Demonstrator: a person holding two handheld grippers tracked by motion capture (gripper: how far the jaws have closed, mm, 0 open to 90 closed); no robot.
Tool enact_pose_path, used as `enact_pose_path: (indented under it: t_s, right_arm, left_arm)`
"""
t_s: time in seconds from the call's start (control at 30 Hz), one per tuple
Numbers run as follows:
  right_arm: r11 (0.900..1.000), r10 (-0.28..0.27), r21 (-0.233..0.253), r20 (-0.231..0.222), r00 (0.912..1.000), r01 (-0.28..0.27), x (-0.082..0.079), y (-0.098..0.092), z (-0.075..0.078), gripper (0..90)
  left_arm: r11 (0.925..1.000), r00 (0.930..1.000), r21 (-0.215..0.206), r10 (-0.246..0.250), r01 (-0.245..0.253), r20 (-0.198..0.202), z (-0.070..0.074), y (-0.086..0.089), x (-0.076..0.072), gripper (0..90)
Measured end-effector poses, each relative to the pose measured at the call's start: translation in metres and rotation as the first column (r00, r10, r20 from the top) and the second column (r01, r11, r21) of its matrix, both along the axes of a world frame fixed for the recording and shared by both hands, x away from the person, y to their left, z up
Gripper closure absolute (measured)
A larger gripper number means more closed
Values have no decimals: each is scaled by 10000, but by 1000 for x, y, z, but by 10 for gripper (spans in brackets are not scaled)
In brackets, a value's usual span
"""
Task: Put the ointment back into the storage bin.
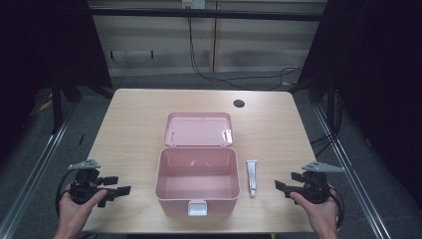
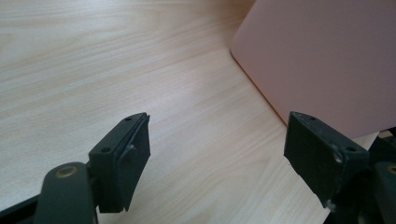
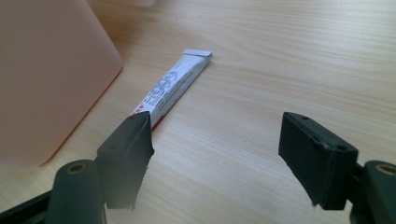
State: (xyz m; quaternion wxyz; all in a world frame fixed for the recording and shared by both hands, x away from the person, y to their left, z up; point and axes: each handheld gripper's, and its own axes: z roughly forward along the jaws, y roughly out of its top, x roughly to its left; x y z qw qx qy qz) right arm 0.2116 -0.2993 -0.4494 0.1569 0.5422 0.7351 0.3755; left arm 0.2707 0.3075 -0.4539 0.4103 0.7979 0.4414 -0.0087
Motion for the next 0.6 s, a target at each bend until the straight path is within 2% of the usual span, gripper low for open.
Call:
enact_pose_path:
  t_s: [0.1, 0.13, 0.27, 0.43, 0.47, 0.57, 0.6]
  right_arm:
    - [9997, -238, -96, 74, 9997, 239, -1, 0, 0, 259]
    - [9995, -261, -186, 237, 9994, 265, -1, 0, 1, 258]
    - [9991, -404, -88, 339, 9986, 408, -3, 1, 6, 291]
    - [9994, -323, -117, 411, 9986, 328, -2, 4, 12, 343]
    - [9988, -283, -394, 423, 9987, 299, 1, 8, 16, 348]
    - [9988, -217, -429, 415, 9989, 235, 5, 10, 21, 348]
    - [9986, -209, -485, 297, 9993, 223, 9, 13, 25, 403]
  left_arm:
    - [10000, 10000, 16, -69, 69, -38, 0, -1, 0, 223]
    - [9999, 9999, 33, -101, 101, -62, 0, -2, 0, 223]
    - [9998, 9998, 70, -198, 198, 9, 1, -4, -2, 223]
    - [9999, 9999, 52, -118, 118, -86, 0, -3, -1, 223]
    - [9999, 9999, 63, -113, 113, -82, 0, -3, -1, 223]
    - [9999, 9999, 99, -113, 114, -85, 0, -3, -1, 223]
    - [9999, 9999, 109, -108, 109, -92, 0, -3, -1, 223]
